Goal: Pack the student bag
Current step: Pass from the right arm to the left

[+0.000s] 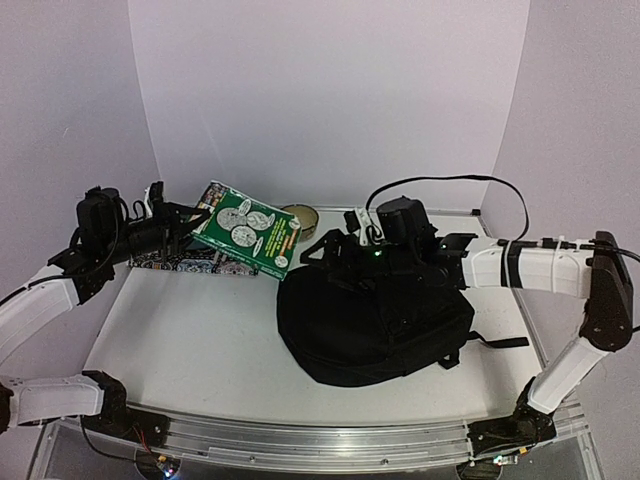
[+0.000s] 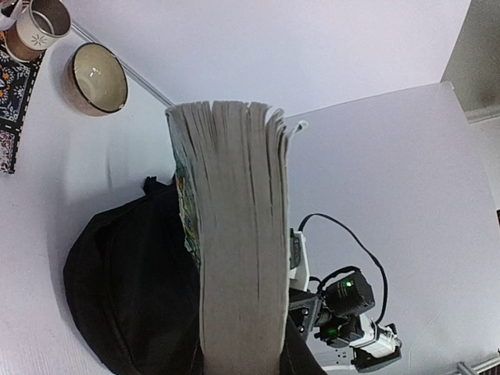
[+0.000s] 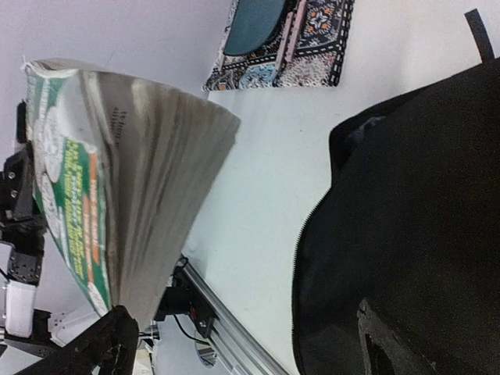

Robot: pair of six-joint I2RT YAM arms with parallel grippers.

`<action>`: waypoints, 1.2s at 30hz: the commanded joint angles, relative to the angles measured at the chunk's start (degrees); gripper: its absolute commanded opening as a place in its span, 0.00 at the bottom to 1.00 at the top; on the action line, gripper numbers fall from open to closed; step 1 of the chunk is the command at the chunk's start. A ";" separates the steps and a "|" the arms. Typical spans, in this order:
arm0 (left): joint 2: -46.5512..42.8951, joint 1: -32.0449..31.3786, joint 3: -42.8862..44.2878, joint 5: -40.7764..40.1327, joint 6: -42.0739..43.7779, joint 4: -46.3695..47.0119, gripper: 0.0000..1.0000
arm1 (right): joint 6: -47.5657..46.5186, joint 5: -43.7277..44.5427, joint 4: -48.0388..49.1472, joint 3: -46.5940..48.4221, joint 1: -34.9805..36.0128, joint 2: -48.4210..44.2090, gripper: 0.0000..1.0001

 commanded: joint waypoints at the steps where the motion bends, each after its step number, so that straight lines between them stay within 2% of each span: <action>1: -4.05 -2.99 -3.75 -9.84 -6.28 11.40 0.00 | 2.40 0.55 9.29 0.10 1.20 -0.60 0.98; 7: -5.26 -5.37 -8.10 -14.00 -10.13 15.83 0.00 | 2.45 -1.06 12.04 1.52 2.05 1.38 0.98; 10: -6.98 -5.33 -9.94 -17.49 -8.05 15.80 0.00 | -3.58 -0.19 3.90 4.48 2.65 2.07 0.98; 14: -8.96 -5.32 -13.05 -22.34 -6.60 15.74 0.00 | -17.46 8.65 -17.34 10.14 6.12 3.24 0.98; 22: -8.27 -5.15 -15.86 -28.71 -3.24 15.26 0.00 | -30.16 24.95 -39.54 16.90 14.98 8.62 0.98; 27: -8.21 -4.61 -16.71 -31.50 -2.18 13.94 0.00 | -35.54 35.54 -47.03 21.88 20.81 14.76 0.98; 33: -8.15 -3.60 -17.68 -33.49 -1.60 11.79 0.00 | -38.55 45.23 -52.80 28.37 24.19 22.37 0.97; 36: -8.14 -3.23 -17.77 -33.27 -1.62 11.20 0.00 | -38.72 51.25 -55.18 30.95 24.69 25.08 0.91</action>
